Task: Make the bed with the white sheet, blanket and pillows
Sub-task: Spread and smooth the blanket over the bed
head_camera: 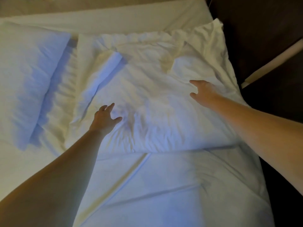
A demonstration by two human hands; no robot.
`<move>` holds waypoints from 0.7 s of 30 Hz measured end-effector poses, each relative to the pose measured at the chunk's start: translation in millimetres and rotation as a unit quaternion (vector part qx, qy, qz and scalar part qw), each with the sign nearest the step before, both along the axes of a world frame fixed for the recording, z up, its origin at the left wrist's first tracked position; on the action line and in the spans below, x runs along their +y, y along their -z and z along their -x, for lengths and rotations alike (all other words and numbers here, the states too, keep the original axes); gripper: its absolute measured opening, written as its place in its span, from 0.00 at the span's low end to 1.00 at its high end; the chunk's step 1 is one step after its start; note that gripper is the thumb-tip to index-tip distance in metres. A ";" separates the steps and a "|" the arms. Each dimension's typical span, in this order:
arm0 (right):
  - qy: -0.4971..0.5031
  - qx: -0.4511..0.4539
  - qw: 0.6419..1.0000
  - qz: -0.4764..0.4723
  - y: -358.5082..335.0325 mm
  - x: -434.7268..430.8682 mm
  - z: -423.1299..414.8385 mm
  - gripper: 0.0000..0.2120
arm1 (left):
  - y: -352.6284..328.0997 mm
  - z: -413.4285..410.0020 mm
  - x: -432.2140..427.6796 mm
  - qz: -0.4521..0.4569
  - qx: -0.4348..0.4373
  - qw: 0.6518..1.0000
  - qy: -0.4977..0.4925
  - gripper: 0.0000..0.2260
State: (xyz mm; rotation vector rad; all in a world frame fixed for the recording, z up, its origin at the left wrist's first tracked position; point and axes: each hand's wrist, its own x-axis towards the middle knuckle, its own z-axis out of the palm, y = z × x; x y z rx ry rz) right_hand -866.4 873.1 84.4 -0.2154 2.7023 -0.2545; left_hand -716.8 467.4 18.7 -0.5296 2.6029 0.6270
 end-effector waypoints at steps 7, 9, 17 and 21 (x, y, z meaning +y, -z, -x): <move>-0.011 -0.120 0.992 -0.025 66.0 31.0 -69.5 0.43 | 53.0 -75.7 -7.0 0.059 0.023 0.992 0.113 0.45; -0.038 -0.147 0.987 -0.051 78.6 40.5 -94.7 0.51 | 60.0 -96.3 -6.4 0.078 0.035 0.988 0.126 0.47; -0.115 -0.100 0.975 -0.164 123.0 71.2 -154.1 0.65 | 76.4 -151.4 -12.2 0.200 0.009 0.954 0.225 0.55; -0.114 -0.136 0.976 -0.128 134.4 73.3 -144.7 0.41 | 85.8 -145.5 -13.6 0.213 0.018 0.950 0.229 0.44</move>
